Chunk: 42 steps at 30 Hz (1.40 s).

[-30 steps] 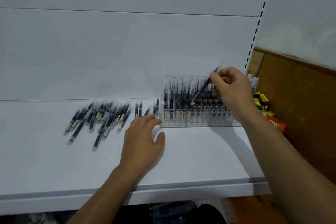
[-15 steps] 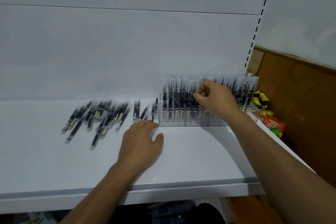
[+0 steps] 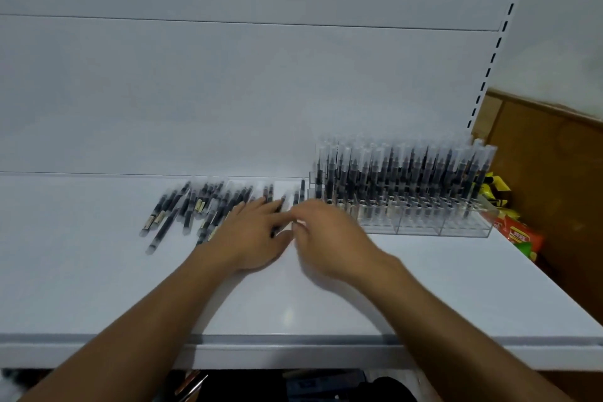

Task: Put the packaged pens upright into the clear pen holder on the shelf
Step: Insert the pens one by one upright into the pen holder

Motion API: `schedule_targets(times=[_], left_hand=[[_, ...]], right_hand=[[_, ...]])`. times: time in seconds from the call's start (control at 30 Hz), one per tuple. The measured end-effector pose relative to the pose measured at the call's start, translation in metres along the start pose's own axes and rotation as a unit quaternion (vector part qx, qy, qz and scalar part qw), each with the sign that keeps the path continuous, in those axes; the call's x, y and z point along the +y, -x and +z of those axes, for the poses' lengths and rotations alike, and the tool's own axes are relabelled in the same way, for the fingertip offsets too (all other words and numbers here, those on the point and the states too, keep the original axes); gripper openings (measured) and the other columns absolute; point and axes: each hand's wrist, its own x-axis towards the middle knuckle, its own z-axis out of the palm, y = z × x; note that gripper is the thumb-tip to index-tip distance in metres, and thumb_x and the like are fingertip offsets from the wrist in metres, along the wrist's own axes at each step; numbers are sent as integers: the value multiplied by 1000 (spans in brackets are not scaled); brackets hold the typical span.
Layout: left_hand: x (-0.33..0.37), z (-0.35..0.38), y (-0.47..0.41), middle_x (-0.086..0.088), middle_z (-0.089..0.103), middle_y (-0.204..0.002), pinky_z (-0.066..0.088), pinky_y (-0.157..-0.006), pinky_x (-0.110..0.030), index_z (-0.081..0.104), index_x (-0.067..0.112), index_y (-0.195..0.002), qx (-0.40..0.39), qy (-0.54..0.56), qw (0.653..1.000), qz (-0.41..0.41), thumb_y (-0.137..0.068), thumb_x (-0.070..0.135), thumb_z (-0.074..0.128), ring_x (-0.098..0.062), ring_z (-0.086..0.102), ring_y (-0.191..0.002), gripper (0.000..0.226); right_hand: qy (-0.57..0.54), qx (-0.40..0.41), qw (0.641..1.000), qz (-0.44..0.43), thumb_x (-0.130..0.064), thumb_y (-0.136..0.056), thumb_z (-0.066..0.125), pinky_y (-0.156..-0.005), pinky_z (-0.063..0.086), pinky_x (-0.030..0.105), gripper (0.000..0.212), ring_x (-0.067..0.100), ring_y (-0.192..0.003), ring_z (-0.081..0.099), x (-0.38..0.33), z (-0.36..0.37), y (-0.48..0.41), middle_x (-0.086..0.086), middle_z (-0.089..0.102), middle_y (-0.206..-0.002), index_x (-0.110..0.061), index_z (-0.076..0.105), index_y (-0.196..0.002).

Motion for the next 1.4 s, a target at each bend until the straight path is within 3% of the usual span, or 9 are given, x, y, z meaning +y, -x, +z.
schedule_targets(times=[0.17,0.27,0.33,0.57,0.8,0.87,0.97,1.23,1.4], left_hand=[[-13,1,10,13,49,-140,19,-113,-46,59,31,-124,38,3,999,-18,-94,42,35,-17,35,-137,40],[-25,2,18,13,59,-82,31,-78,-34,51,28,-76,137,14,990,8,-86,39,34,-15,53,-87,23],[-30,1,23,13,46,-63,27,-67,-30,45,25,-71,162,14,987,-6,-83,34,42,-14,44,-68,15],[-34,-3,29,1,56,-78,35,-62,-32,67,18,-82,182,-12,978,-98,-80,26,48,-22,51,-76,21],[-32,-6,29,0,54,-93,45,-67,-33,66,17,-94,175,29,972,-151,-87,16,49,-22,53,-82,19],[-30,-7,29,-2,55,-95,43,-65,-32,66,16,-96,171,-2,973,-155,-88,15,50,-23,55,-82,18],[-26,-10,31,-4,58,-101,36,-62,-30,65,15,-101,156,-79,973,-152,-93,19,49,-24,58,-88,19],[-27,-17,42,-7,60,-103,34,-66,-30,64,10,-101,143,-73,970,-185,-95,18,47,-28,60,-93,20],[-39,-23,52,-7,59,-90,37,-64,-31,64,8,-91,147,-31,961,-232,-93,16,49,-30,62,-87,16]], right_hand=[[206,-30,978,-18,-15,-92,46,-79,35,35,24,27,-104,57,-29,12,-48,7,61,-112,-14,61,-111],[285,-43,958,-11,-15,-92,47,-80,31,35,9,23,-90,56,-36,13,-78,3,63,-105,-17,54,-89],[334,-66,940,0,-16,-95,45,-91,34,38,9,22,-89,55,-35,17,-94,2,64,-106,-18,51,-88],[441,-190,876,46,-19,-99,43,-112,23,62,34,33,-127,49,-24,29,-115,10,54,-137,-12,54,-130],[360,-170,915,73,-12,-91,49,-102,40,45,25,27,-113,56,-28,33,-118,6,61,-121,-14,61,-113],[338,-166,923,80,-9,-88,51,-90,44,37,6,26,-99,57,-30,32,-120,4,61,-103,-11,56,-87],[296,-160,938,81,-6,-82,57,-73,41,30,25,23,-82,49,-33,36,-124,0,44,-72,-13,40,-65],[185,-184,957,122,-4,-85,49,-55,37,25,27,15,-59,39,-29,39,-135,2,42,-66,-11,41,-59],[106,-131,975,146,-11,-91,49,-65,38,28,27,24,-82,49,-22,39,-128,1,43,-69,-12,41,-65]])
